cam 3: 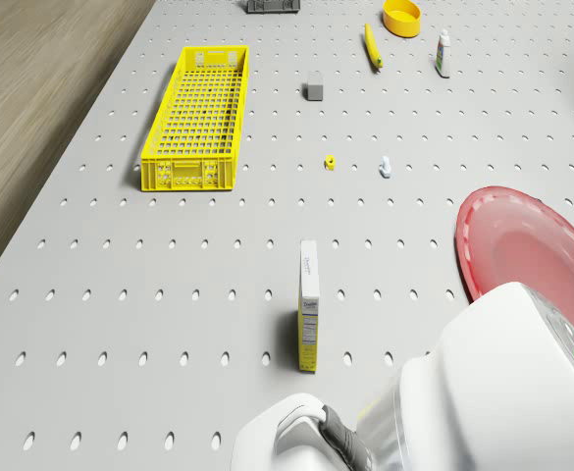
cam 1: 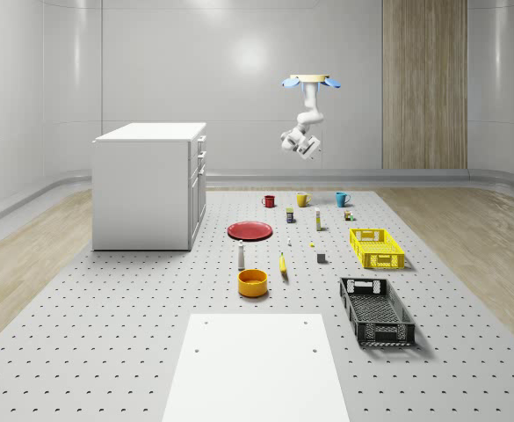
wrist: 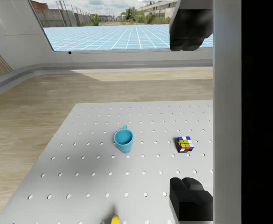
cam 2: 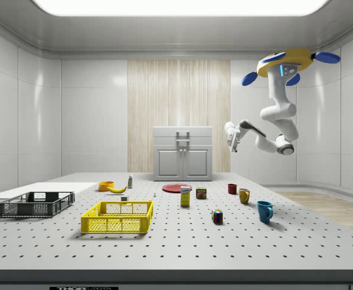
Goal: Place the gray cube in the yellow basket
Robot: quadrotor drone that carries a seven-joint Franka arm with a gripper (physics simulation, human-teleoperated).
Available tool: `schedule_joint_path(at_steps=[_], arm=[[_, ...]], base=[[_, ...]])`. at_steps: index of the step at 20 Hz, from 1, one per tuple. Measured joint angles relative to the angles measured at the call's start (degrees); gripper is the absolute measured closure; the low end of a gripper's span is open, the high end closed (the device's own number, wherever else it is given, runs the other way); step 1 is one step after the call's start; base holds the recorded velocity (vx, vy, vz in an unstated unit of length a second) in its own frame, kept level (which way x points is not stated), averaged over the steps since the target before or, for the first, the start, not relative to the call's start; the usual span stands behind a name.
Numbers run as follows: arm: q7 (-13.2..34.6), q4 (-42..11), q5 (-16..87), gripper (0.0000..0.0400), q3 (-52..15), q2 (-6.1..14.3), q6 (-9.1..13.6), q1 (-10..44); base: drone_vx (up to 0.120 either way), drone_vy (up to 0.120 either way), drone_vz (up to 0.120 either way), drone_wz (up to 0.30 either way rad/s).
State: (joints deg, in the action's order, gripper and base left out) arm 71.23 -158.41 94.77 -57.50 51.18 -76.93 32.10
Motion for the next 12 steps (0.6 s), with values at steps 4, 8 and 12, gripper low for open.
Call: schedule_joint_path(at_steps=[4, 8, 12], arm=[[8.0, -5.1, 11.7, 0.0, -6.7, 2.9, 5.2, 11.3], [12.9, -6.8, 16.7, 0.0, -10.4, 5.3, 8.6, 18.8], [15.8, -7.4, 18.5, 0.0, -12.4, 7.2, 9.9, 23.1]], base=[[0.12, -0.02, 0.0, 0.0], [0.12, -0.12, 0.0, 0.0], [0.12, -0.02, -0.06, 0.0]])
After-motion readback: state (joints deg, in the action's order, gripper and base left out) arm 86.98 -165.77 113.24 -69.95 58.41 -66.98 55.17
